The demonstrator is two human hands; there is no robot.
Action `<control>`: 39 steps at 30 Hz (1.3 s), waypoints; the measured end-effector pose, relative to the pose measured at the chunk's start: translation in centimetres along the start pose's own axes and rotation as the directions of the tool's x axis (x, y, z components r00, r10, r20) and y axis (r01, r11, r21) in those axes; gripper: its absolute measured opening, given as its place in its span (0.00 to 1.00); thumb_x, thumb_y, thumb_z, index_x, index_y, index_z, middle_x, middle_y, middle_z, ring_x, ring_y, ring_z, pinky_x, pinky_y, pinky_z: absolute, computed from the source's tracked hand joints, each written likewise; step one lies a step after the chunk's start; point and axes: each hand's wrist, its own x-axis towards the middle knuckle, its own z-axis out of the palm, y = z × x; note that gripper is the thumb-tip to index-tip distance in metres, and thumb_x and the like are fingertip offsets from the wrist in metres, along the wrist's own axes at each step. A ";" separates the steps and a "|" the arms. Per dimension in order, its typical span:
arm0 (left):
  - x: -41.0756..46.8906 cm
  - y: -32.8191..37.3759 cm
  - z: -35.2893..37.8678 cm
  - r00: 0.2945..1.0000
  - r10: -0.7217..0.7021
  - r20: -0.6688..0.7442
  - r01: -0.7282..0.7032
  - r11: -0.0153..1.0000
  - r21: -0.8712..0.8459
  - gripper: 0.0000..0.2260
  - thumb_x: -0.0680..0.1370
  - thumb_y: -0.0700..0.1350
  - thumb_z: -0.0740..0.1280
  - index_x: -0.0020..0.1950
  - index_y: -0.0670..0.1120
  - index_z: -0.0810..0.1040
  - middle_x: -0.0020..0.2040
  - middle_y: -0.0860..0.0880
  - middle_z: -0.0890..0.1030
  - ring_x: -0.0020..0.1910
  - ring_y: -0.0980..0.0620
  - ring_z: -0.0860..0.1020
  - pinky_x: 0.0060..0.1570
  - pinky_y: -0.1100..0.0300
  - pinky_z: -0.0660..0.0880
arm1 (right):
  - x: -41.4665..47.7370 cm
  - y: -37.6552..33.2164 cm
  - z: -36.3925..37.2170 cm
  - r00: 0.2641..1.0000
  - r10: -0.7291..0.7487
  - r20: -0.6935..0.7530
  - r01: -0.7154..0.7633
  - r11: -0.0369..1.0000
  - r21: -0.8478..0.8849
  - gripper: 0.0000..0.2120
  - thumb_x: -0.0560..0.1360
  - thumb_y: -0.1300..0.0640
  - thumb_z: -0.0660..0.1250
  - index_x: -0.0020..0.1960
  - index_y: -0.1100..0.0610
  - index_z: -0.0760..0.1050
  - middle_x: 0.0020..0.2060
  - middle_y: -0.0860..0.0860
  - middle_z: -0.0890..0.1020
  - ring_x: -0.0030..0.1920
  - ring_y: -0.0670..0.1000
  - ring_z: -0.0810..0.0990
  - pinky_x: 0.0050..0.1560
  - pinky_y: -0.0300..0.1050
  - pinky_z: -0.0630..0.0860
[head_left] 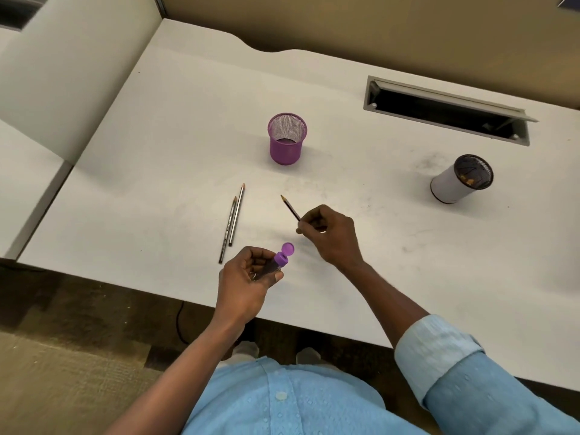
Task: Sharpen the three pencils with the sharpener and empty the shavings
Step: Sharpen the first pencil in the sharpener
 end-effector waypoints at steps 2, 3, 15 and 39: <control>0.3 0.0 0.2 1.000 0.006 0.004 -0.006 1.000 0.001 0.16 0.73 0.35 0.82 0.54 0.50 0.85 0.49 0.53 0.90 0.50 0.56 0.88 0.55 0.60 0.83 | -1.0 -0.4 -1.9 0.996 -0.083 0.013 0.082 0.994 0.071 0.04 0.76 0.61 0.77 0.48 0.57 0.82 0.39 0.48 0.89 0.43 0.47 0.90 0.51 0.52 0.85; 0.5 0.1 0.3 1.000 0.010 0.006 -0.011 1.000 0.002 0.16 0.72 0.35 0.82 0.54 0.50 0.85 0.49 0.53 0.90 0.50 0.55 0.88 0.55 0.60 0.83 | -1.4 -0.4 -2.8 0.991 -0.133 0.019 0.132 0.989 0.073 0.04 0.77 0.62 0.77 0.48 0.58 0.82 0.40 0.48 0.89 0.42 0.49 0.89 0.50 0.52 0.85; 1.5 0.9 1.6 0.996 0.075 0.053 -0.076 0.997 0.006 0.16 0.72 0.34 0.82 0.54 0.48 0.85 0.48 0.51 0.90 0.50 0.50 0.88 0.54 0.58 0.84 | -4.3 2.6 -8.8 0.952 -0.286 0.110 0.299 0.944 -0.138 0.06 0.75 0.58 0.79 0.49 0.49 0.85 0.43 0.43 0.87 0.46 0.49 0.85 0.50 0.57 0.82; 2.6 2.3 1.3 0.917 0.253 0.309 -0.327 0.919 0.218 0.12 0.78 0.37 0.77 0.58 0.52 0.87 0.48 0.60 0.88 0.47 0.61 0.84 0.50 0.71 0.77 | -5.1 2.7 -9.9 0.852 -0.498 0.160 0.522 0.788 -0.326 0.09 0.74 0.51 0.81 0.52 0.51 0.87 0.41 0.44 0.84 0.37 0.44 0.76 0.35 0.49 0.78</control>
